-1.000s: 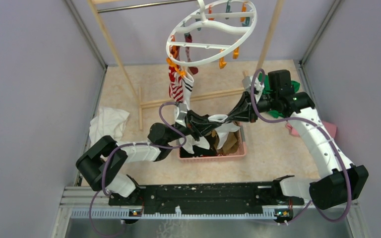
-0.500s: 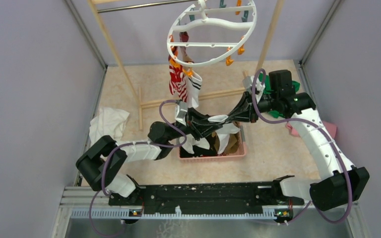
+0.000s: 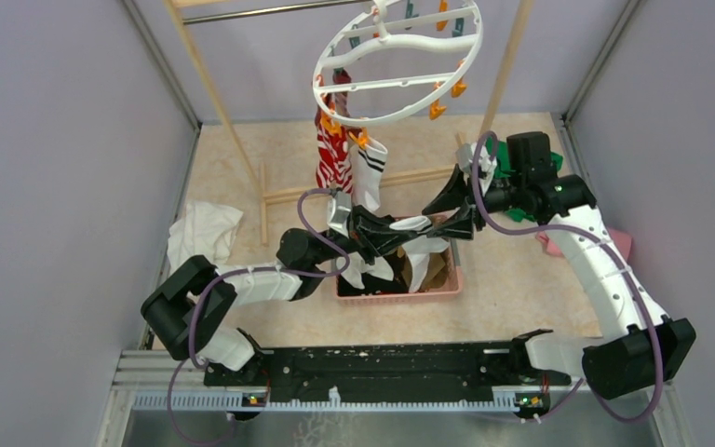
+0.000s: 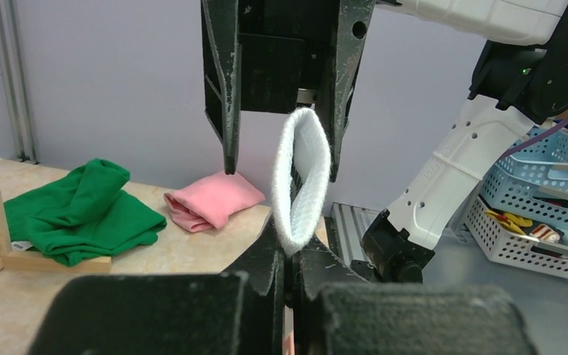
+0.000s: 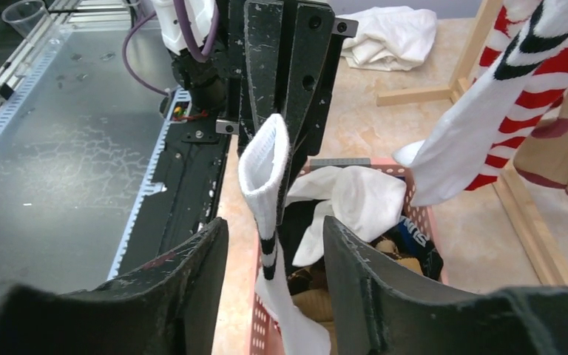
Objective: Clip the socks to the hanger
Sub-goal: Adjust the sock.
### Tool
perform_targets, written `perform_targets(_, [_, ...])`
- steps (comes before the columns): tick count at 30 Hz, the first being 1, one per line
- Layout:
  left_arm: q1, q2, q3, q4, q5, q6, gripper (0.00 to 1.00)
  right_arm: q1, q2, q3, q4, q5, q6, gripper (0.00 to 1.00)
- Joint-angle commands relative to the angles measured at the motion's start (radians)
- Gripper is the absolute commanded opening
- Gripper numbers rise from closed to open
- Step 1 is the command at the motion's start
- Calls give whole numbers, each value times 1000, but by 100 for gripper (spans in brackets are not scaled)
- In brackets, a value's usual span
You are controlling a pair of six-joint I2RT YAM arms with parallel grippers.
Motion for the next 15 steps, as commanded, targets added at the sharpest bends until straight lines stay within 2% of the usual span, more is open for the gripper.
perform_targets(1, [-2,-32,-8,334,19,48,0,-12,-23,98,-59,52,-62,52])
perform_targets(5, [-2,-33,-16,315,33,73,0,-45,-1,224,-174,117,-171,59])
perform_targets(10, [-1,-58,-22,248,47,114,0,-71,34,375,-312,231,-283,78])
perform_targets(11, [-1,-69,-25,234,44,124,0,-71,44,398,-352,246,-327,80])
perform_targets(15, [-2,-92,-29,191,36,155,0,-82,60,439,-353,289,-308,81])
